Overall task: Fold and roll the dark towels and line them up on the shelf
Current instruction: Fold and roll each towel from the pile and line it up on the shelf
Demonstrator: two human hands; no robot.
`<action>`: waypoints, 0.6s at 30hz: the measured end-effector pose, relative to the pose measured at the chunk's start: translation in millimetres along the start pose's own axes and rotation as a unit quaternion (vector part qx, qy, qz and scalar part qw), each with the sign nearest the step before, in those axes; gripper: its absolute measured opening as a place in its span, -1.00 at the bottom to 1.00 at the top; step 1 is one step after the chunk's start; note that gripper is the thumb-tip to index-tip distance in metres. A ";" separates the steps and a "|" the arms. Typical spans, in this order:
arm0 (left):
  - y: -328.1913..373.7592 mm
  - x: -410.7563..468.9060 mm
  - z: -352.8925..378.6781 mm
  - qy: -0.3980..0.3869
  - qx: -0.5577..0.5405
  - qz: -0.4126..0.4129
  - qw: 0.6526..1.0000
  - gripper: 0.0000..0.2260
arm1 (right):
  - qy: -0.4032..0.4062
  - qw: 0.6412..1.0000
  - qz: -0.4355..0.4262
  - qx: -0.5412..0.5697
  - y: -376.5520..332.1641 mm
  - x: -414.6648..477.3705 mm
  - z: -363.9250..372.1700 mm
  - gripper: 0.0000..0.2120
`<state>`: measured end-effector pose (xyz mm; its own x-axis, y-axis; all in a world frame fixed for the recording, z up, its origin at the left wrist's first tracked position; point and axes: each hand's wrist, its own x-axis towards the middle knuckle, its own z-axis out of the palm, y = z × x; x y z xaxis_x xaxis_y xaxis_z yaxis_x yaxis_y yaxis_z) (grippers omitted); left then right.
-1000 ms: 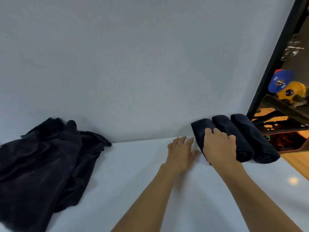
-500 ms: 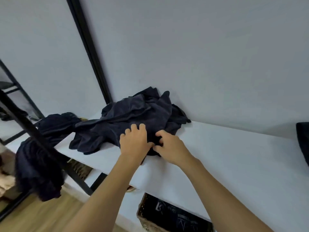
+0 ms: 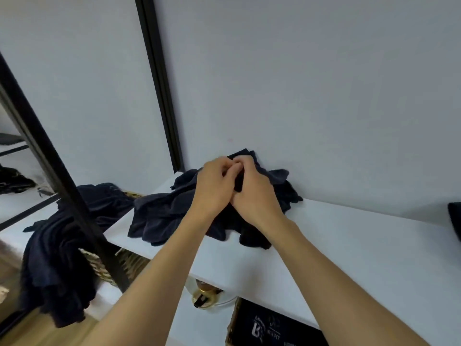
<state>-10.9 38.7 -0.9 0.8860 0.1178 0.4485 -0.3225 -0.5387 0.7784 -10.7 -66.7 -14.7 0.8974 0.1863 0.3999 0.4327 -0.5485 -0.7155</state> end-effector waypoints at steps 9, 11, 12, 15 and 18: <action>106.2 44.1 -30.9 -0.062 -0.195 0.141 0.969 -0.72 | 0.163 0.972 -0.030 0.168 -59.4 53.4 -122.4 -0.67; 117.5 46.9 -19.3 -0.064 -0.150 0.158 0.974 -0.64 | 0.188 0.962 -0.016 0.198 -62.3 52.1 -144.2 -0.72; 121.9 47.0 -12.1 -0.071 -0.138 0.161 0.975 -0.60 | 0.192 0.960 -0.006 0.203 -61.7 49.5 -153.9 -0.73; 132.1 45.8 9.2 -0.069 -0.120 0.173 0.975 -0.58 | 0.182 0.964 0.026 0.194 -52.5 38.3 -176.7 -0.69; 144.5 42.4 29.3 -0.075 -0.114 0.178 0.975 -0.63 | 0.180 0.963 0.059 0.193 -42.3 28.4 -197.2 -0.65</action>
<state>-10.1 -58.5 117.7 0.7381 -0.1739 0.6519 -0.6682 -0.3215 0.6709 -20.5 -199.0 139.9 0.8840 -0.1920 0.4264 0.3921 -0.1924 -0.8996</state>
